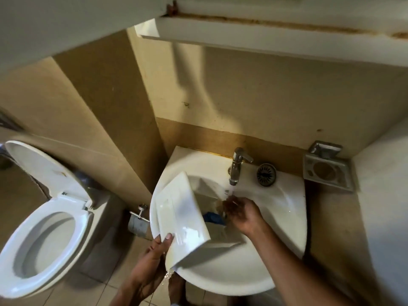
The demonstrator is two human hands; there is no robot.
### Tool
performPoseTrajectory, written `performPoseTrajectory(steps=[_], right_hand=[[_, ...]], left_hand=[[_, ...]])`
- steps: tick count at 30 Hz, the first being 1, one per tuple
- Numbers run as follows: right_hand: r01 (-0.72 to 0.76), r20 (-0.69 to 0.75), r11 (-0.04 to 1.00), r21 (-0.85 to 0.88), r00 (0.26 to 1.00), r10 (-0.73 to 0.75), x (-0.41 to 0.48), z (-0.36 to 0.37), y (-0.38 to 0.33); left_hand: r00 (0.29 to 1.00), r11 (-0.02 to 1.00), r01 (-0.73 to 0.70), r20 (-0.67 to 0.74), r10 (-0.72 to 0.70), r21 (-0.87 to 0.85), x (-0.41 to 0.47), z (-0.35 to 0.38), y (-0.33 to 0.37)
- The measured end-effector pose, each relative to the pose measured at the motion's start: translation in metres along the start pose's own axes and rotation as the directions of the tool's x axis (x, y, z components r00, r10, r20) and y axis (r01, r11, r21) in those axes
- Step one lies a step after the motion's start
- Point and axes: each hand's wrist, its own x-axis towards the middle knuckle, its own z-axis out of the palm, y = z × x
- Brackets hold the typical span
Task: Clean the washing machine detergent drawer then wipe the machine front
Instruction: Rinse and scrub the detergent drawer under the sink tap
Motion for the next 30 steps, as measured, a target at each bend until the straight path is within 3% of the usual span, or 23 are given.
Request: performPoseTrajectory(steps=[3, 6, 9, 11, 13, 15, 16, 18, 20, 21, 24, 27, 30], right_hand=[[-0.100, 0.047, 0.969, 0.225, 0.995, 0.091, 0.026, 0.010, 0.010], [-0.163, 0.149, 0.907, 0.388, 0.982, 0.113, 0.038, 0.019, 0.010], [-0.165, 0.263, 0.919, 0.358, 0.962, 0.070, 0.037, 0.023, 0.006], [-0.154, 0.299, 0.936, 0.318, 0.953, 0.055, 0.032, 0.027, 0.001], [-0.129, 0.245, 0.940, 0.315, 0.968, 0.050, 0.029, 0.033, 0.000], [-0.107, 0.218, 0.979, 0.175, 0.974, 0.067, 0.016, 0.045, 0.005], [-0.071, 0.224, 0.997, -0.017, 0.972, 0.073, 0.005, 0.052, 0.009], [0.036, 0.242, 0.899, -0.436, 0.967, 0.078, -0.019, 0.062, 0.017], [0.110, 0.170, 0.783, -0.612, 0.985, -0.005, -0.030, 0.064, 0.016], [0.103, 0.131, 0.777, -0.621, 0.991, -0.026, -0.030, 0.060, 0.012], [0.027, 0.072, 0.870, -0.492, 0.997, 0.010, -0.020, 0.041, -0.004], [0.011, 0.010, 0.993, -0.119, 1.000, -0.010, 0.008, 0.027, -0.017], [-0.079, 0.034, 0.982, 0.169, 0.997, 0.075, 0.033, 0.028, -0.018]], left_hand=[[0.994, 0.996, 0.045, -0.107, -0.036, 0.082, 0.007, 0.007, -0.017], [0.944, 0.981, 0.059, -0.330, 0.006, 0.185, 0.019, 0.025, -0.025], [0.830, 0.956, 0.081, -0.549, 0.093, 0.283, 0.032, 0.040, -0.028], [0.801, 0.941, 0.071, -0.581, 0.143, 0.330, 0.040, 0.046, -0.029], [0.801, 0.940, 0.079, -0.582, 0.138, 0.332, 0.044, 0.045, -0.029], [0.815, 0.936, 0.090, -0.566, 0.126, 0.339, 0.048, 0.043, -0.027], [0.821, 0.932, 0.103, -0.558, 0.118, 0.348, 0.052, 0.042, -0.026], [0.833, 0.931, 0.132, -0.547, 0.081, 0.339, 0.058, 0.045, -0.021], [0.842, 0.935, 0.151, -0.537, 0.048, 0.319, 0.061, 0.049, -0.014], [0.853, 0.935, 0.160, -0.521, 0.031, 0.317, 0.061, 0.052, -0.010], [0.880, 0.925, 0.188, -0.476, -0.008, 0.331, 0.059, 0.057, -0.003], [0.892, 0.928, 0.184, -0.452, -0.019, 0.325, 0.062, 0.057, -0.003], [0.903, 0.930, 0.168, -0.430, -0.013, 0.326, 0.067, 0.053, -0.006]])
